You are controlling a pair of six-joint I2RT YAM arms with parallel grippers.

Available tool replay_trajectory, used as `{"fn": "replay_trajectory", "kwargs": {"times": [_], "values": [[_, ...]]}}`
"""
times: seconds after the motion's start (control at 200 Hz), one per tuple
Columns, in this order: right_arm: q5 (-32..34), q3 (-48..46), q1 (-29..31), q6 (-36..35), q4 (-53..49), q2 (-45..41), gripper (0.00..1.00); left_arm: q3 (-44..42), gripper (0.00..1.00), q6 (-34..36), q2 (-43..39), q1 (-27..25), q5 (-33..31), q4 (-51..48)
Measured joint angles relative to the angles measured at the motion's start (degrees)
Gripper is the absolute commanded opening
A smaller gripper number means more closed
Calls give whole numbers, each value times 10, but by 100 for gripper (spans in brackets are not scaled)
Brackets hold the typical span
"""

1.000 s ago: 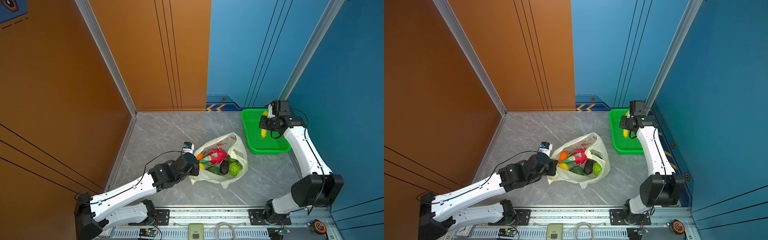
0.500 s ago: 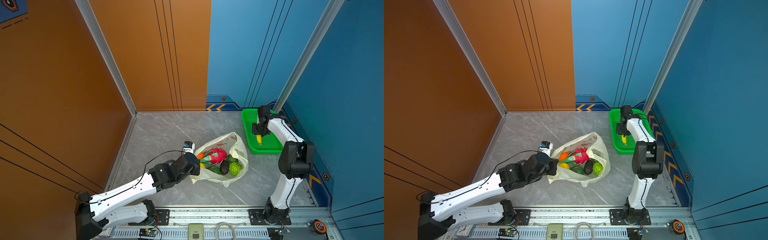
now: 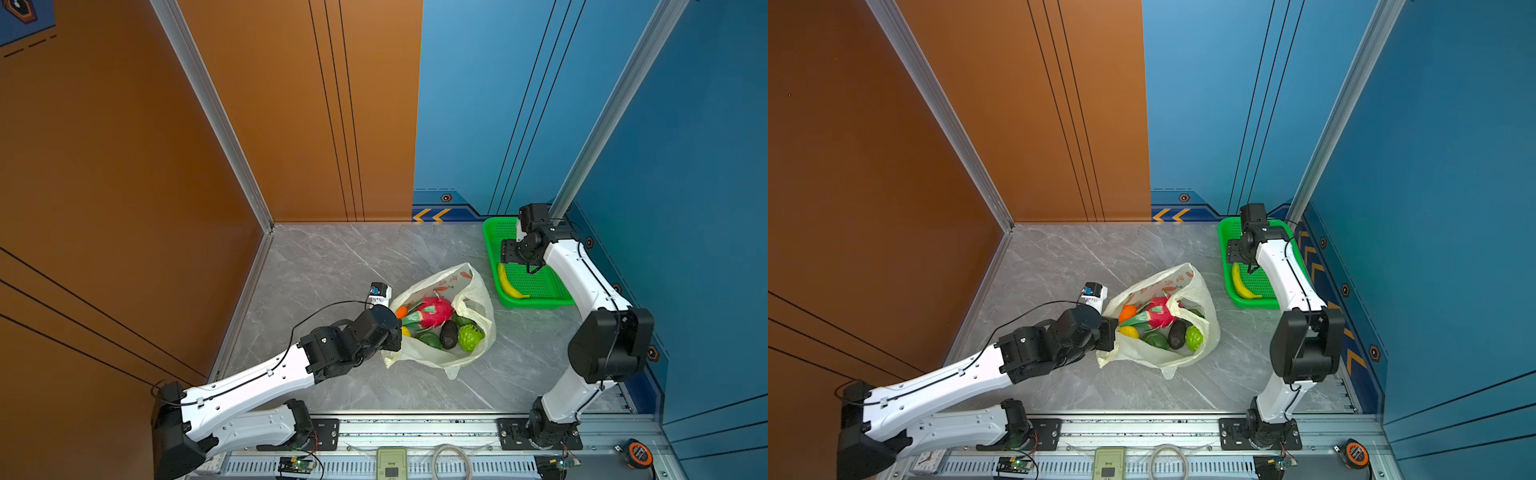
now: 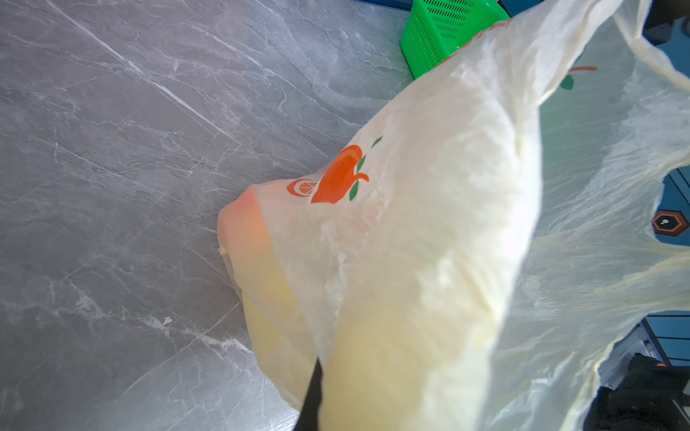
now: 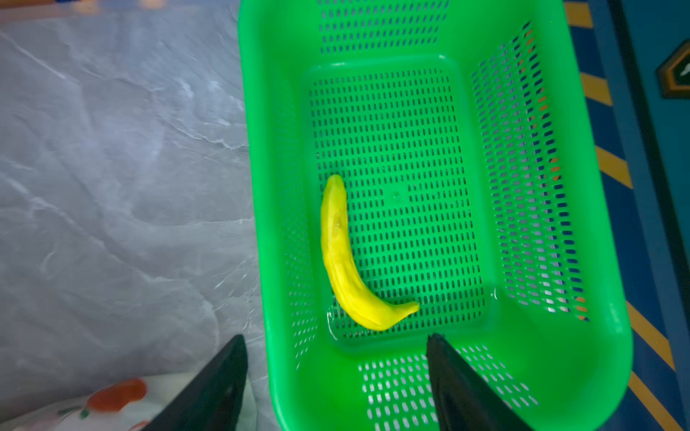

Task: Untie the knot of the plastic bag and take out the fruit
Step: 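Move the right gripper back to the bag while the left gripper holds its edge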

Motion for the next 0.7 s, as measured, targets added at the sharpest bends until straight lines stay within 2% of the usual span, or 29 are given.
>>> {"fn": "replay_trajectory", "kwargs": {"times": [0.165, 0.305, 0.506, 0.701], "values": [[-34, 5, 99, 39, -49, -132, 88, 0, 0, 1, -3, 0, 0, 0], [-32, 37, 224, 92, -99, -204, 90, 0, 0, 5, -5, 0, 0, 0], [19, 62, 391, 160, -165, -245, 92, 0, 0, 7, -9, 0, 1, 0], [91, 70, 508, 204, -221, -236, 93, 0, 0, 9, -11, -1, 2, 0]]}}
